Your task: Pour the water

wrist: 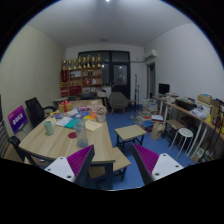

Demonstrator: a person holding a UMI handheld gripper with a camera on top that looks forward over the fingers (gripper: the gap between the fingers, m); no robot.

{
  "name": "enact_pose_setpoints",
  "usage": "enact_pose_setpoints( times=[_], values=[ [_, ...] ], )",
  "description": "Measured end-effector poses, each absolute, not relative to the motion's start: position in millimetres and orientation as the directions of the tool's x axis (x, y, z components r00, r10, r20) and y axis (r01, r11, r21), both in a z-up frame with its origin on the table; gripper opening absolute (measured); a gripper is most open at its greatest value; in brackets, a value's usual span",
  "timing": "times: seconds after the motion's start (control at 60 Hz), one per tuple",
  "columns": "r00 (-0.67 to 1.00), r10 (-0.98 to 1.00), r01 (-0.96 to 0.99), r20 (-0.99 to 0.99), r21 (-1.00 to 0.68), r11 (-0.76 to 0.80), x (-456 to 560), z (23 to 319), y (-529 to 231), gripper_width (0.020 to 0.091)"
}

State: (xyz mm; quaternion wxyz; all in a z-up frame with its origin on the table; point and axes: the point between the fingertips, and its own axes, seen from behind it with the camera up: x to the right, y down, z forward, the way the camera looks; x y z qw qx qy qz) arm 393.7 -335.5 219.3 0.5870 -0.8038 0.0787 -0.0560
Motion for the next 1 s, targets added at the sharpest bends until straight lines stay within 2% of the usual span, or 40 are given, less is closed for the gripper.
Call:
enact_pose_setpoints(
  times=[0.133, 0.3, 0.433, 0.55, 0.75, 0.867, 1.0],
  values=[
    [0.962, -0.272, -0.055, 0.032, -0.950, -0.306, 411, 217, -342, 0.0820],
    [0.947, -0.322, -0.084, 0.017, -0.950, -0.299, 376, 211, -337, 0.0814],
    [0.962, -0.273, -0.061, 0.022, -0.954, -0.294, 358, 200, -300, 0.0814],
    [0.988, -0.150, -0.004, 0.037, -0.964, -0.266, 330, 190, -249, 0.0824],
    [0.999, -0.036, 0.004, 0.013, -0.973, -0.233, 283, 148, -147, 0.0809],
    [0.999, -0.021, -0.043, -0.039, -0.972, -0.230, 263, 115, -91, 0.0807],
    [0.999, -0.035, -0.044, -0.037, -0.976, -0.213, 259, 96, -44, 0.0813]
  ],
)
